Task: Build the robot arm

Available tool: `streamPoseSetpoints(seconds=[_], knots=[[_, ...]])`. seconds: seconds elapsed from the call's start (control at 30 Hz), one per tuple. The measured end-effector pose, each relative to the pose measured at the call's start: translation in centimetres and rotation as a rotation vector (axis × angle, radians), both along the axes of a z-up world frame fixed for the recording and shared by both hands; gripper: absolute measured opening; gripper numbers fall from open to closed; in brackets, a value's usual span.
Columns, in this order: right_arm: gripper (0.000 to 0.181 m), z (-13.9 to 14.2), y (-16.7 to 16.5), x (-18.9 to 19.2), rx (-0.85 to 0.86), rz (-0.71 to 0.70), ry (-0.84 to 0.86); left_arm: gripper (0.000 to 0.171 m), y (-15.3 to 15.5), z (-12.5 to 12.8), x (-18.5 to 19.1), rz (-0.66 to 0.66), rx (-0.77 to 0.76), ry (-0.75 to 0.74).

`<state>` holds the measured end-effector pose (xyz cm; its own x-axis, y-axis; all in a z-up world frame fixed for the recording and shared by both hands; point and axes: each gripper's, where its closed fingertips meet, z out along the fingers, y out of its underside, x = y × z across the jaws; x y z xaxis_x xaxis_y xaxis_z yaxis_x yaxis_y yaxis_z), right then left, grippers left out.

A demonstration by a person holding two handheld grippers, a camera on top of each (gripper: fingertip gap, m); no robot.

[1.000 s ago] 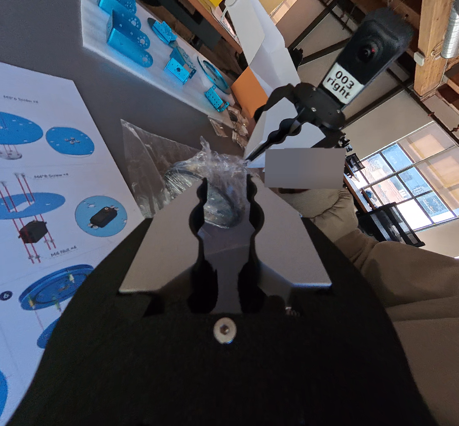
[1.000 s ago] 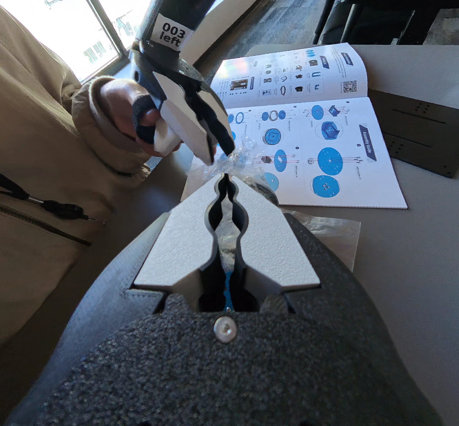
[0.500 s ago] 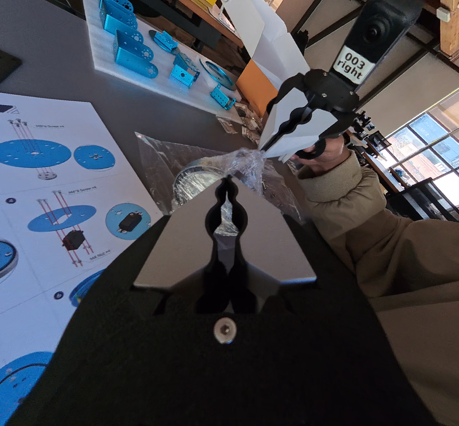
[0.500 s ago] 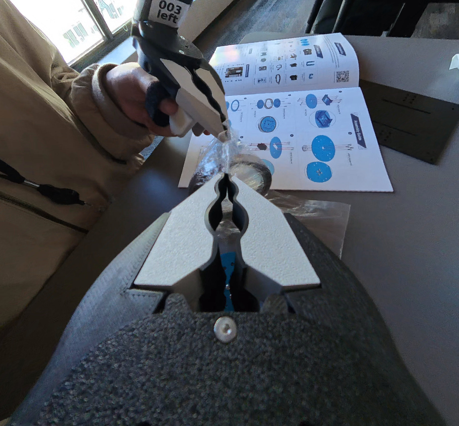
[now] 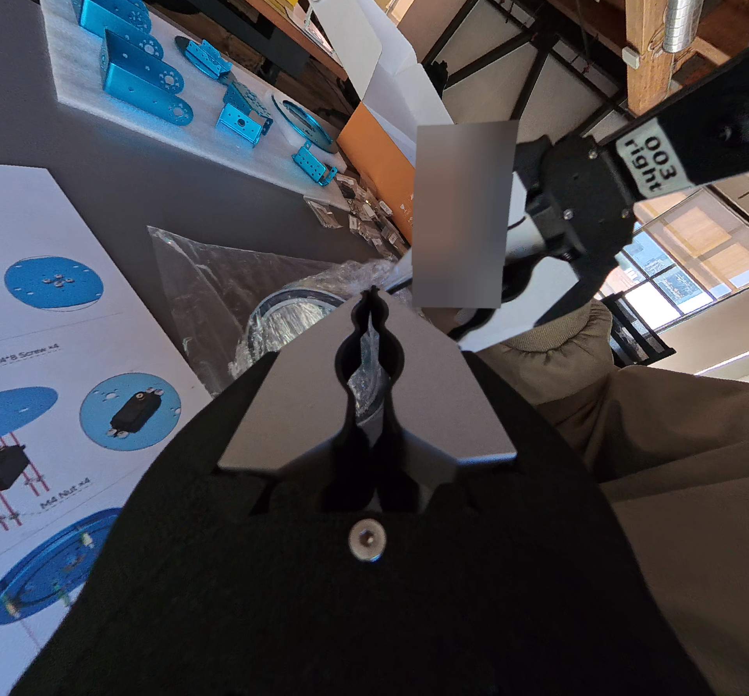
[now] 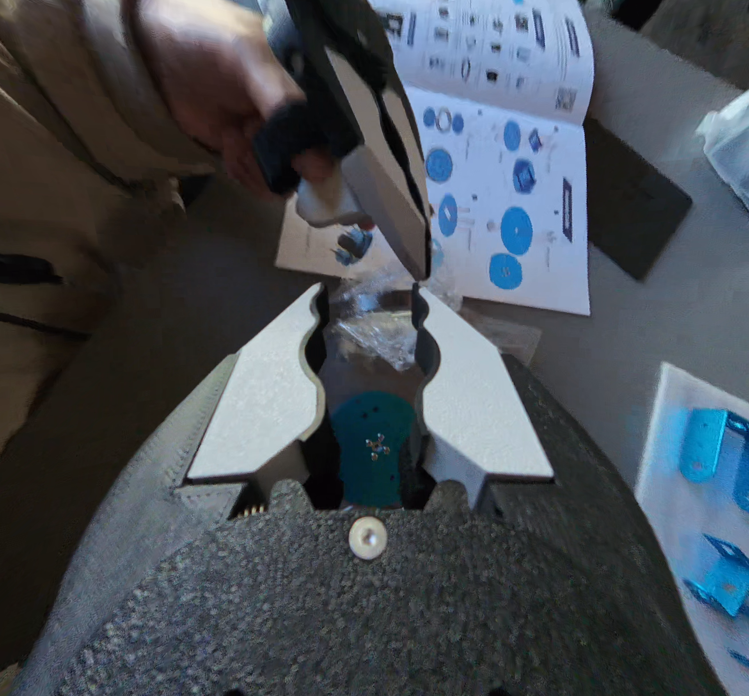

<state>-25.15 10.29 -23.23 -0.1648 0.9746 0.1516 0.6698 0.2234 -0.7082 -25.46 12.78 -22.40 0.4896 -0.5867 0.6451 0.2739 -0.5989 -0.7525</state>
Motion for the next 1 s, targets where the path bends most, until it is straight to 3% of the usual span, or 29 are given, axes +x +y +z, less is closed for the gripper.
streamPoseSetpoints(seconds=[0.07,0.13,0.43,0.57,0.6,0.73,0.83,0.93,1.0], knots=[[0.027,-1.0,0.3,0.5,-0.018,-0.014,-0.038,0.0,0.2,0.0,-0.1,0.007,-0.003,-0.007],[0.0,-1.7,-0.3,1.4,-0.06,0.007,-0.085,0.0,0.4,0.0,-0.5,0.022,-0.005,-0.012],[0.0,-2.8,-1.8,4.6,0.033,0.007,-0.211,0.0,0.3,-1.8,-0.1,-0.009,0.026,0.086],[0.0,-2.4,-0.8,4.3,-0.049,-0.069,-0.176,0.0,-0.2,0.0,0.7,-0.038,0.062,0.042],[0.002,-1.9,-0.4,3.9,-0.068,-0.096,-0.121,0.0,-0.2,0.2,0.7,-0.036,0.06,0.046],[0.046,-1.5,-0.8,3.3,-0.307,-0.188,-0.001,0.0,-0.7,0.2,1.8,-0.072,0.037,0.019],[0.059,-2.0,-0.9,3.2,-0.423,-0.281,0.061,0.0,-1.0,-0.2,3.0,-0.092,0.024,0.008],[0.065,-2.5,-1.2,3.7,-0.534,-0.352,0.077,0.0,-1.5,-0.2,4.0,-0.126,0.021,-0.013],[0.053,-2.3,-0.9,3.8,-0.643,-0.429,0.132,0.0,-1.6,-0.2,4.4,-0.141,0.034,-0.006]])
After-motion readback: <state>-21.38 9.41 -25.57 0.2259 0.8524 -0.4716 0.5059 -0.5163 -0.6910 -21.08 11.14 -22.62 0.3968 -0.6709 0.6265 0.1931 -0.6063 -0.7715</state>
